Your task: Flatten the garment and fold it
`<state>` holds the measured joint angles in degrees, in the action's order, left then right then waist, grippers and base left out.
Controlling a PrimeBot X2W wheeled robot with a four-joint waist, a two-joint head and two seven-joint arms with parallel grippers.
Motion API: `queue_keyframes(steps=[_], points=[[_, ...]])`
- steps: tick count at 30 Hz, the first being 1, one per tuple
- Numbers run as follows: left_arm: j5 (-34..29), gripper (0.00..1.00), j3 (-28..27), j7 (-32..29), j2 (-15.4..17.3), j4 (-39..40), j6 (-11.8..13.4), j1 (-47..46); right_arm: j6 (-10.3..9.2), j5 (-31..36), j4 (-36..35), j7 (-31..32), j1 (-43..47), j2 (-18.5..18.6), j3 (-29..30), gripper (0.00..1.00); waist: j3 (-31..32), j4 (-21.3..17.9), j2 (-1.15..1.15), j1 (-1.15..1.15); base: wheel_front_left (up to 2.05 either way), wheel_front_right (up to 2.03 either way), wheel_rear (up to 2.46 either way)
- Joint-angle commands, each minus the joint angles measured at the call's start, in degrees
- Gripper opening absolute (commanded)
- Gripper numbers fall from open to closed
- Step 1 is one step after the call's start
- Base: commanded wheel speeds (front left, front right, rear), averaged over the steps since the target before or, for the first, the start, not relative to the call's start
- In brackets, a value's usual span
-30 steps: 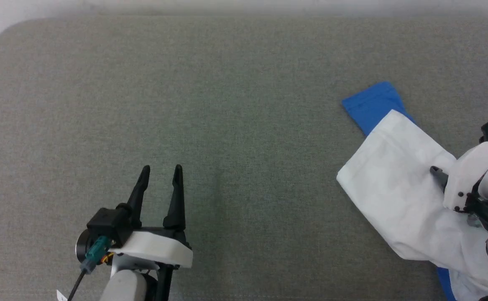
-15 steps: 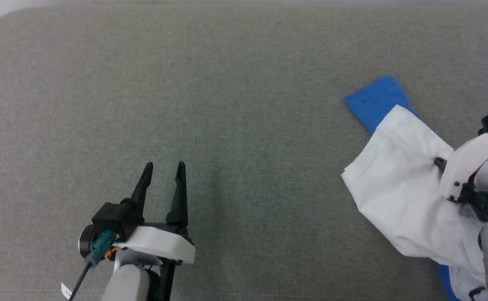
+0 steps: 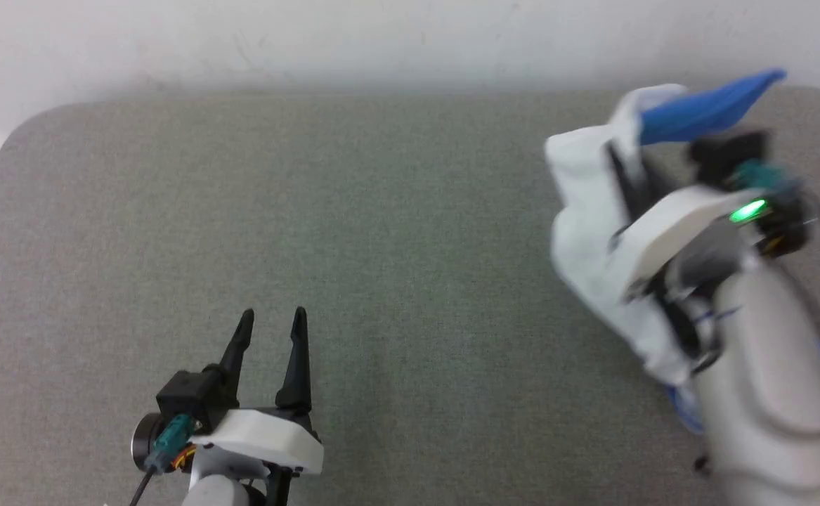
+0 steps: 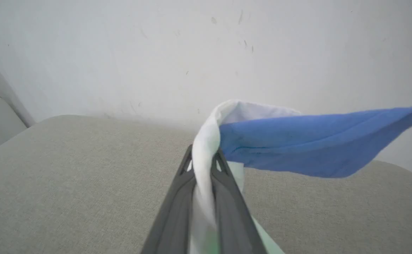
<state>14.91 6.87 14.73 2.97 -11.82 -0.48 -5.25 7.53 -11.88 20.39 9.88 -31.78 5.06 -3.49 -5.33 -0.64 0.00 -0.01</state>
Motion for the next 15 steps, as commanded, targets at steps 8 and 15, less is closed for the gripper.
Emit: queue_keyframes(steps=[8,15], points=[[-0.1,1.00,0.0,0.3,-0.1,-0.3,0.1,1.6,-0.04,-1.8,-1.5,4.5,17.4,-1.7,-19.0,0.00,1.6,-1.1,0.00,0.01,0.00,0.00,0.00],[0.1,1.00,0.1,0.3,-0.1,-1.0,0.2,1.7,-0.04,-5.3,-4.0,0.6,25.9,-2.0,-21.7,1.00,1.5,-1.7,0.00,0.01,0.00,0.00,0.00]])
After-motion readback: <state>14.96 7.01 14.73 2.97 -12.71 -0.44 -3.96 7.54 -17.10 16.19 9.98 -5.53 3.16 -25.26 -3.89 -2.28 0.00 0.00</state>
